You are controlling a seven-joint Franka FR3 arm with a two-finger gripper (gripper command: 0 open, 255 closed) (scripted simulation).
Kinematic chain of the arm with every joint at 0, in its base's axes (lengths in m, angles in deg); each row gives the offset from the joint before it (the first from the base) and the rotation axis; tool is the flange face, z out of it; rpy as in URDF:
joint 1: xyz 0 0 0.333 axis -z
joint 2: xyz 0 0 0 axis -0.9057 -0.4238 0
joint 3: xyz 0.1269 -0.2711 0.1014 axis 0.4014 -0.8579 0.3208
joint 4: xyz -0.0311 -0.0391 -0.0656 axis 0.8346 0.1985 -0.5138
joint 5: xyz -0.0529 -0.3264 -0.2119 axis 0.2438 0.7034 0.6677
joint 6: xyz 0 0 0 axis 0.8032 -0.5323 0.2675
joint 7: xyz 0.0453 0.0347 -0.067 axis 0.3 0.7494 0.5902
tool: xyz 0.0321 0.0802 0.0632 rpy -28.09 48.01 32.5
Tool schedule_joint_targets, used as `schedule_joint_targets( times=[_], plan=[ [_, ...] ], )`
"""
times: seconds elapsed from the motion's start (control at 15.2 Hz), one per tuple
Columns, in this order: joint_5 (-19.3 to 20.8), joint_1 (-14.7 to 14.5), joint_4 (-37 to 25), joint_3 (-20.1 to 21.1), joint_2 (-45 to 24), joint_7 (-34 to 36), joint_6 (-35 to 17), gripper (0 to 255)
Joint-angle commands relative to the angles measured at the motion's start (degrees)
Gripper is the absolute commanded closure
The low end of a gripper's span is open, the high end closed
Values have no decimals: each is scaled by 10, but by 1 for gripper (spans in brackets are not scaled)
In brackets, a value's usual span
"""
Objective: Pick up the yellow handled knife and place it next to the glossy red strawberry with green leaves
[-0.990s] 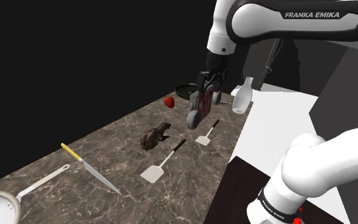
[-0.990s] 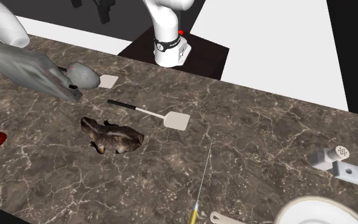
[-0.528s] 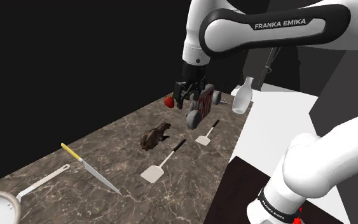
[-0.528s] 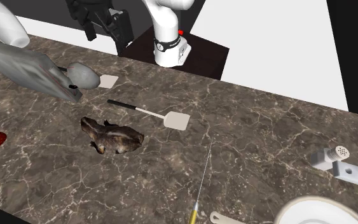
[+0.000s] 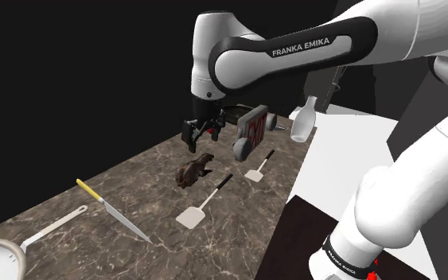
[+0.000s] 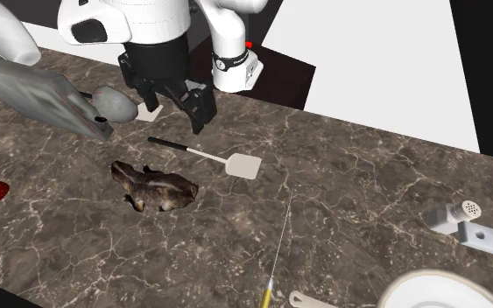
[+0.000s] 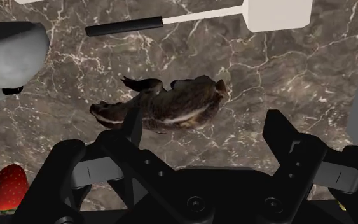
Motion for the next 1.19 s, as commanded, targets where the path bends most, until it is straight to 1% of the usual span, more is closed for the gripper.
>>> schedule_joint_targets(
  times=[0.0, 0.33, 0.59, 0.86, 1.12],
  plan=[
    [6, -5, -19, 14, -36, 15, -14, 0],
    [35, -21, -80, 46, -133, 57, -42, 0],
    [68, -41, -139, 63, -215, 92, -54, 0],
    [104, -70, -210, 71, -300, 123, -57, 0],
    [138, -108, -293, 72, -386, 147, -49, 0]
  ],
)
